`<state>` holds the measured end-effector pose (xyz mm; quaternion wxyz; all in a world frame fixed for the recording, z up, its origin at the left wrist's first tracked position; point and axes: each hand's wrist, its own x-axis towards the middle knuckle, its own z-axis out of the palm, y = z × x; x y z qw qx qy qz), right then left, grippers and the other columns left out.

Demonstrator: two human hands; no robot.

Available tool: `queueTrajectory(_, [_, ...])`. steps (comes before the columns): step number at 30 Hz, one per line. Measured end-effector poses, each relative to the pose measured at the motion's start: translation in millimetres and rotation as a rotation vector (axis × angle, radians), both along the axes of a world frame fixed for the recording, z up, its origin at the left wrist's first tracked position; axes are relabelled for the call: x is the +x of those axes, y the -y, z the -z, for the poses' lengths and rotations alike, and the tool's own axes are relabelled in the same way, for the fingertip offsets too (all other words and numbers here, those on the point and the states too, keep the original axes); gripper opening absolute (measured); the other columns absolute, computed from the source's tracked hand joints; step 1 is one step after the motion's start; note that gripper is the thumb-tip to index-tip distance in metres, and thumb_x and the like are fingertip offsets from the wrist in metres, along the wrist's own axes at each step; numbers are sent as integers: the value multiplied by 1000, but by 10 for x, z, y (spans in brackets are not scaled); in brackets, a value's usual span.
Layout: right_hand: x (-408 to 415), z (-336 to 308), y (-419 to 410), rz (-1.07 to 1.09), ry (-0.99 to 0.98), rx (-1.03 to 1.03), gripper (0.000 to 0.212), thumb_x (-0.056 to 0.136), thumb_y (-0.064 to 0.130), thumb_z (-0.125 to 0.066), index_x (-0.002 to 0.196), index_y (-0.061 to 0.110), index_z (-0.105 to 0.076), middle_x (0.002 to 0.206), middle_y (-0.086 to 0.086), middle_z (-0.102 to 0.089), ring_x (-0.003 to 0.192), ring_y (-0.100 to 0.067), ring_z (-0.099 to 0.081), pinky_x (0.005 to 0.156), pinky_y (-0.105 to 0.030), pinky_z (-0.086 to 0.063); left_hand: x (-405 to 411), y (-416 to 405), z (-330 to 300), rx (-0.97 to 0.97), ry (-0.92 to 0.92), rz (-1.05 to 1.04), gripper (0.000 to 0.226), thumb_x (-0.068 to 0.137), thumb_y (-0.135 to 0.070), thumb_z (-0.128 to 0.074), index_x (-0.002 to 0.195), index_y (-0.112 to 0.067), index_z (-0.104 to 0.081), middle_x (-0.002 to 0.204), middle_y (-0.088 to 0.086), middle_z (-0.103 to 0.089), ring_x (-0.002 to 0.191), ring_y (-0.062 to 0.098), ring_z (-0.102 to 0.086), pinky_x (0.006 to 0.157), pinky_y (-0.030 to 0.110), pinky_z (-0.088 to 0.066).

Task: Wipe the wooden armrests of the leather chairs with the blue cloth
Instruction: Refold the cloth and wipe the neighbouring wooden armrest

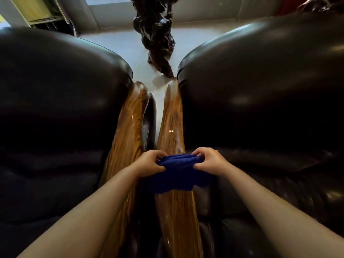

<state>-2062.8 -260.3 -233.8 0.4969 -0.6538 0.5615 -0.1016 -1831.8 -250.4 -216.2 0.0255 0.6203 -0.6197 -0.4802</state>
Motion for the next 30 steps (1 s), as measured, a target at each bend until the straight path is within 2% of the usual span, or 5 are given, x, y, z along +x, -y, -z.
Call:
queueTrajectory(9, [203, 609, 459, 85, -30, -114, 39, 77, 13, -67, 112, 27, -57, 97, 10, -54, 87, -8, -54, 69, -18, -43, 173, 409, 653, -92, -16, -141, 44, 73, -18, -73, 113, -26, -56, 101, -10, -57, 89, 3, -56, 65, 13, -44])
queueTrajectory(15, [223, 677, 274, 224, -41, -307, 36, 83, 18, -63, 119, 20, -55, 119, 0, -58, 110, -15, -55, 86, -21, -42, 89, 272, 626, -466, 152, -276, 49, 83, -20, -62, 129, -20, -45, 136, 3, -48, 128, 17, -42, 101, 28, -34])
queueTrajectory(18, [372, 794, -85, 333, -199, -550, 43, 94, 29, -43, 136, 20, -42, 148, -2, -37, 140, -17, -26, 113, -36, -23, -131, -62, 715, -759, 221, -341, 46, 93, -25, -40, 138, -22, -32, 153, 1, -27, 143, 12, -15, 114, 37, -16])
queueTrajectory(23, [740, 1105, -331, 254, -270, -537, 55, 94, 44, -13, 144, 29, 1, 156, 5, 6, 144, -10, 12, 118, -39, 3, -318, -305, 1184, -688, 498, 0, 52, 95, -34, -19, 145, -23, -9, 156, -1, -4, 144, 20, 3, 116, 53, -12])
queueTrajectory(30, [976, 1366, 59, 309, -265, -527, 57, 94, 45, -13, 144, 25, 3, 155, 5, 7, 144, -12, 9, 115, -33, -4, -307, 16, 1450, -688, 553, -112, 57, 94, -36, -20, 147, -21, -7, 156, 4, -6, 144, 26, 5, 115, 51, -10])
